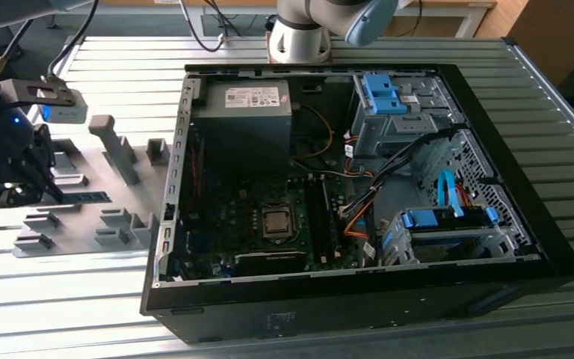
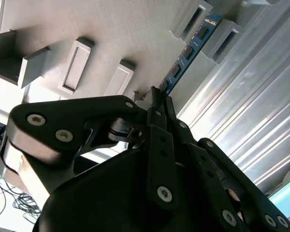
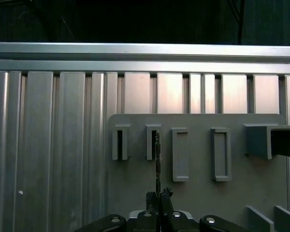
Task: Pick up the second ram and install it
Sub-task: 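Pick up the second ram and move it above second insertion slot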
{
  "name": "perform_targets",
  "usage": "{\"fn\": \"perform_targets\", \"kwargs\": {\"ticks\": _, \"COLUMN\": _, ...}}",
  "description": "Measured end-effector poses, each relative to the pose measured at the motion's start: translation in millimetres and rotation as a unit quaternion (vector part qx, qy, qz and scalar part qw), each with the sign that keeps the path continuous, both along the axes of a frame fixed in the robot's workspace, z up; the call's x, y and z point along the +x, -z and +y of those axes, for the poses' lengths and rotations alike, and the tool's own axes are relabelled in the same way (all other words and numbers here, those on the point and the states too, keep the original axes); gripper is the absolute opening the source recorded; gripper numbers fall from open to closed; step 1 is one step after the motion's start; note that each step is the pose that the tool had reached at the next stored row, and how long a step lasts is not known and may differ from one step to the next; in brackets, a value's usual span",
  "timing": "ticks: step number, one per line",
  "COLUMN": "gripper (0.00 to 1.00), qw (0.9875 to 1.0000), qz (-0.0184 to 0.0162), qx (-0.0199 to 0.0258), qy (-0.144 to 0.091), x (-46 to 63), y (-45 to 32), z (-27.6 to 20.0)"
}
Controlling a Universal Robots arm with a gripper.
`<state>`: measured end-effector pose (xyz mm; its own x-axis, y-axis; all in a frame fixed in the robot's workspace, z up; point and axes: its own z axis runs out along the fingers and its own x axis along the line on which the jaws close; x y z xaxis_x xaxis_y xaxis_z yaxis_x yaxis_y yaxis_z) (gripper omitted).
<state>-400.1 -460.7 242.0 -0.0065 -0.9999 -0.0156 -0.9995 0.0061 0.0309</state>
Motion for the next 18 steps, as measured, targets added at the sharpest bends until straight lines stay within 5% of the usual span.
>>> {"fn": "perform_targets", "kwargs": {"ticks": 18, "gripper": 0.14, "qw": 1.0000, "qz": 0.0001, "qx": -0.0001, "qy": 0.000, "x": 0.0, "y": -7.0, "z": 0.0}}
